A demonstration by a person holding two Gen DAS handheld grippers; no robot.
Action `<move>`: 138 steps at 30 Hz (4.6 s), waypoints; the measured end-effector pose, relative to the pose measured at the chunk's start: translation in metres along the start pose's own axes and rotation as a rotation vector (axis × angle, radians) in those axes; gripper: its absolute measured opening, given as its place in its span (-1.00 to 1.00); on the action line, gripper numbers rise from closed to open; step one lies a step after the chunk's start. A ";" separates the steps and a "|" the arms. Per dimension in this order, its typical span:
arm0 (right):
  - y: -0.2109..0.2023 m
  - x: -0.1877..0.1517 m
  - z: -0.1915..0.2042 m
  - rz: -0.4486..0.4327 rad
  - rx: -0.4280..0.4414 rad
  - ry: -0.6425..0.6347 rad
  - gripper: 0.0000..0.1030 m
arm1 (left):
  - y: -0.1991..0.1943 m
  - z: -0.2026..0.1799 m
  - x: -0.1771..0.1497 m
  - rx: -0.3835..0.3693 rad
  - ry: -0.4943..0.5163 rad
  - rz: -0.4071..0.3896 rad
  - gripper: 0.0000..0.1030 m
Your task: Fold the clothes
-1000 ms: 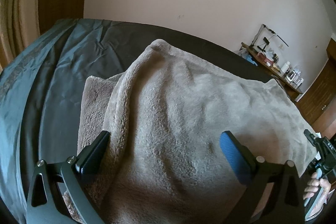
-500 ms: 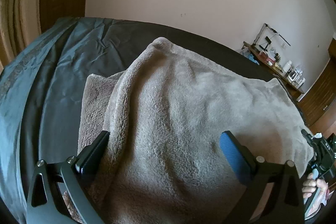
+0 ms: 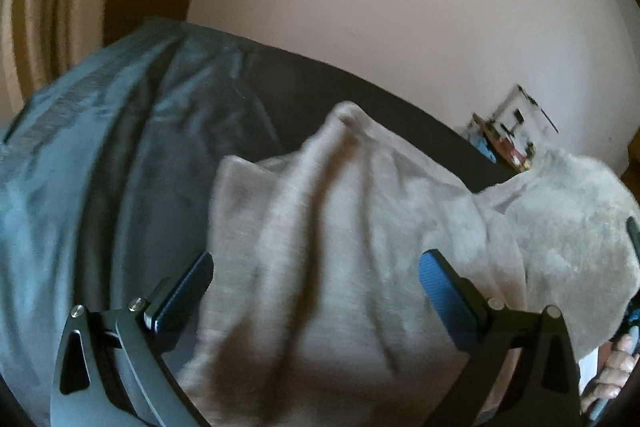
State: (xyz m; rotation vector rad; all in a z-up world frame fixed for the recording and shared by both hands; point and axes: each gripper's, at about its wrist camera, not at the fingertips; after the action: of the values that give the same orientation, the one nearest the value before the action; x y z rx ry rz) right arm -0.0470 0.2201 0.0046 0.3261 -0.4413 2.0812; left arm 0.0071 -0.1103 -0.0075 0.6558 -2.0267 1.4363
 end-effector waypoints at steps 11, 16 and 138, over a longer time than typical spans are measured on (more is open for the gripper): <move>0.164 -0.132 0.066 0.218 -0.095 -0.442 -0.39 | -0.028 0.091 -0.012 0.148 -0.204 -0.067 1.00; 0.195 -0.202 0.071 0.259 -0.229 -0.765 -0.39 | -0.025 0.108 -0.017 0.099 -0.272 -0.051 1.00; 0.107 -0.148 0.019 0.288 0.063 -0.611 0.67 | 0.015 -0.039 0.041 -0.418 -0.051 0.392 -0.09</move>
State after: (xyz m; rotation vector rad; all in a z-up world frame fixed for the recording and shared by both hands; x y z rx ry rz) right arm -0.0617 0.0475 -0.0566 0.9974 -0.8219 2.2519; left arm -0.0262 -0.0719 0.0213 0.1227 -2.4914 1.1376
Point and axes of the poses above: each gripper's, at about its wrist camera, not at the fingertips, and y roughly the way its jaws point, z to its left, x to its top, and after that the axes turned 11 degrees about y, right-handed
